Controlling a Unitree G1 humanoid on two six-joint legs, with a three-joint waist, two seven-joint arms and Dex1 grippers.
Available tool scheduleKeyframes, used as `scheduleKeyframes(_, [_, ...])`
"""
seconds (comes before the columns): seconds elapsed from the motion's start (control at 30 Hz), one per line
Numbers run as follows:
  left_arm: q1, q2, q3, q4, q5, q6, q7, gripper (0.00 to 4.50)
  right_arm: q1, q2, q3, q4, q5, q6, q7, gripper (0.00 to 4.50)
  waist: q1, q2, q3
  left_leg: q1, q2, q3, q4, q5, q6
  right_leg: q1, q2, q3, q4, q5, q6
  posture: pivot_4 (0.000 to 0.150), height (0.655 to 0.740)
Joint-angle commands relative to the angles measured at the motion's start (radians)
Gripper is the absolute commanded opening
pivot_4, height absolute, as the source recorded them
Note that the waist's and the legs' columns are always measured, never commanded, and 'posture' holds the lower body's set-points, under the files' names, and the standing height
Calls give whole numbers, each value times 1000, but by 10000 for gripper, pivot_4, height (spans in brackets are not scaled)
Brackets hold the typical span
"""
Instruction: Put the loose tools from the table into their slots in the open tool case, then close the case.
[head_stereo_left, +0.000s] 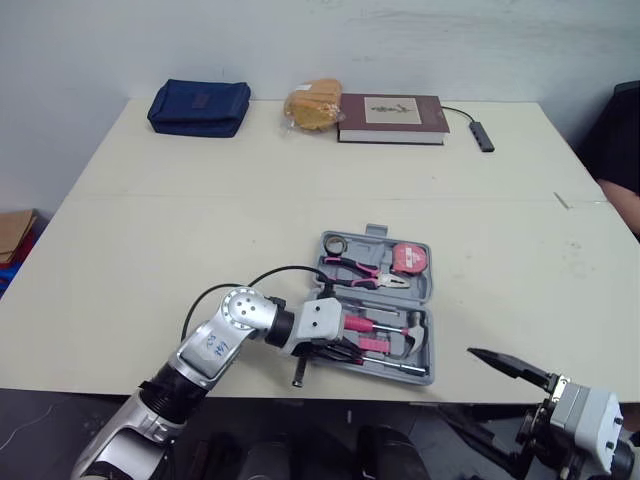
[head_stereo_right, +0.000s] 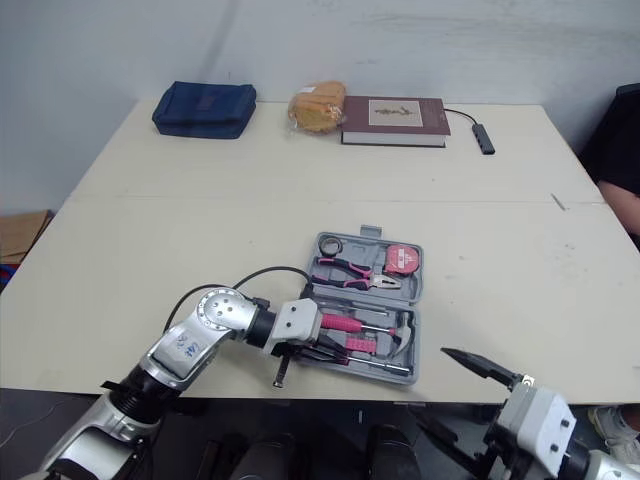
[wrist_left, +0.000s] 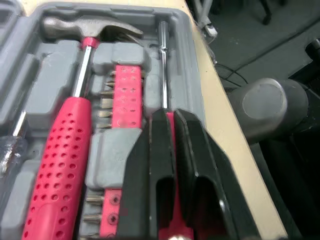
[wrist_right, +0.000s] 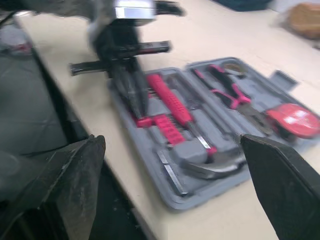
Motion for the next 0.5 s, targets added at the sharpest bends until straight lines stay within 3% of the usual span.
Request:
scheduleKeyframes(0.03, [-3, -6, 127, 27, -145, -23, -63, 1037, -45, -11, -52, 22, -15, 104, -120, 45000, -1, 0, 3, 0, 0, 0, 0, 0, 0, 0, 0, 0, 0, 0, 0, 1500, 7400])
scheduleKeyframes(0.1, [-21, 11, 220, 36, -251, 8, -110, 1037, -87, -37, -70, 41, -19, 202, -185, 45000, -3, 0, 5, -2, 0, 0, 0, 1, -1, -3, 0, 0, 1, 0, 0, 1500, 7400])
scheduleKeyframes(0.2, [-53, 52, 290, 92, -277, 48, -120, 1037, -160, -56, -70, 97, -17, 195, -177, 45000, -3, 0, 6, -3, 0, -1, 0, 1, -2, -3, 0, -2, 1, 0, -1, 1500, 7400])
scheduleKeyframes(0.27, [-81, 86, 326, 172, -241, 9, -110, 0, -207, -78, -59, 174, -48, 201, -169, 39744, -3, 0, 6, -3, 0, 0, 0, 1, -2, -3, 1, -2, 1, 0, -1, 1500, 7400])
scheduleKeyframes(0.33, [-100, 96, 339, 227, -219, -23, -100, 0, -228, -90, -46, 215, -67, 201, -158, 32323, -3, 0, 6, -3, -1, 0, 0, 2, -1, -2, 1, -3, 1, 0, 0, 1500, 7400])
scheduleKeyframes(0.5, [-159, 82, 309, 419, -58, -118, 36, 0, -393, -127, 84, 386, -160, 202, -149, 6980, -3, -6, 10, -4, -2, 1, 0, 2, 0, -2, 2, -3, 0, 1, 2, 1500, 7400])
